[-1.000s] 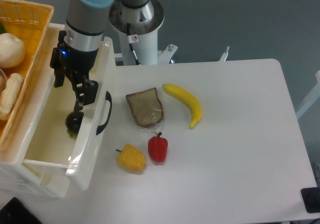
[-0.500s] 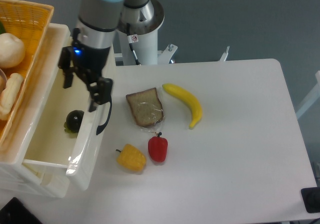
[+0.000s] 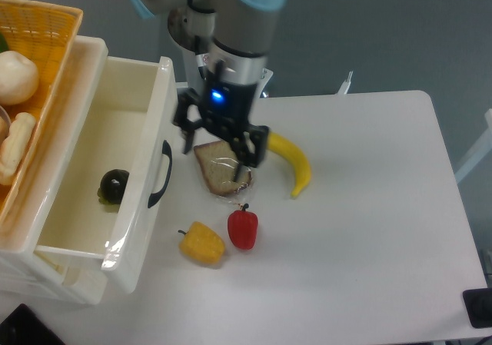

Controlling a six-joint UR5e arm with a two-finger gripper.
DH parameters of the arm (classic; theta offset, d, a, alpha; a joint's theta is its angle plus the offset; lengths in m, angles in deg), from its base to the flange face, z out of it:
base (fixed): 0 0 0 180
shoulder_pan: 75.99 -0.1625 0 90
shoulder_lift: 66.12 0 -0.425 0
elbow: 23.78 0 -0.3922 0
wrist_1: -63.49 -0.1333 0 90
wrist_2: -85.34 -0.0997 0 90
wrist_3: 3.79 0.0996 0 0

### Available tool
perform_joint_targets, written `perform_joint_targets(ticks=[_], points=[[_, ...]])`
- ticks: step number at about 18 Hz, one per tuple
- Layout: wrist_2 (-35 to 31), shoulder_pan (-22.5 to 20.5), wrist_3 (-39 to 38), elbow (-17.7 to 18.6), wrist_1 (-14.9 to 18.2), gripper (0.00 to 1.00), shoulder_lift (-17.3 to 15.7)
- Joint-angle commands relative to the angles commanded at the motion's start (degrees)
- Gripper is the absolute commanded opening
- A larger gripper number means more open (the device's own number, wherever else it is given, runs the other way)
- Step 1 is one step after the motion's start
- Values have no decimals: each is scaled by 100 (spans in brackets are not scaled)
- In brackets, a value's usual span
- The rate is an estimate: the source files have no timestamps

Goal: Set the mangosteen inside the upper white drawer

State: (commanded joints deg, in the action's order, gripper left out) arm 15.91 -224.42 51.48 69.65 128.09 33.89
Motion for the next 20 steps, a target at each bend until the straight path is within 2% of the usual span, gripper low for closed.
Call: perform_joint_targets(ticks=[3, 6, 10, 12, 16, 20], points=[[-543, -247, 53, -106, -9, 100, 396], [-1229, -248, 62, -290, -44, 100, 878], [-1451, -265, 88, -632, -79, 100, 1371], [-1503, -291, 604, -721, -79, 100, 1504], [-1530, -458, 2168, -730, -114, 100, 1600], [-1644, -564, 2628, -747, -141, 100, 1794]])
